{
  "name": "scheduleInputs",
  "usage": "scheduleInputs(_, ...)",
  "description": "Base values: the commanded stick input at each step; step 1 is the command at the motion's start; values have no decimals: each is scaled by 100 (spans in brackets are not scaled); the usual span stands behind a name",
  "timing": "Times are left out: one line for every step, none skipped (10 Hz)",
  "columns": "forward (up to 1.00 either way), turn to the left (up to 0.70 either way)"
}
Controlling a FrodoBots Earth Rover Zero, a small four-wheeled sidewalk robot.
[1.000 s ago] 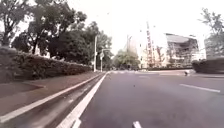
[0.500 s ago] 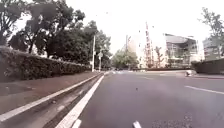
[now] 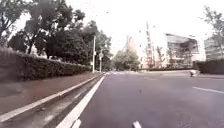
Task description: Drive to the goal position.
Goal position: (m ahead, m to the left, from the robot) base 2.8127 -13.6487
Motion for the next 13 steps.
scheduleInputs(70, 0)
scheduleInputs(70, 0)
scheduleInputs(70, 0)
scheduleInputs(70, 0)
scheduleInputs(70, 0)
scheduleInputs(70, 0)
scheduleInputs(70, 0)
scheduleInputs(70, 0)
scheduleInputs(70, 0)
scheduleInputs(70, 0)
scheduleInputs(70, 0)
scheduleInputs(70, 0)
scheduleInputs(70, 0)
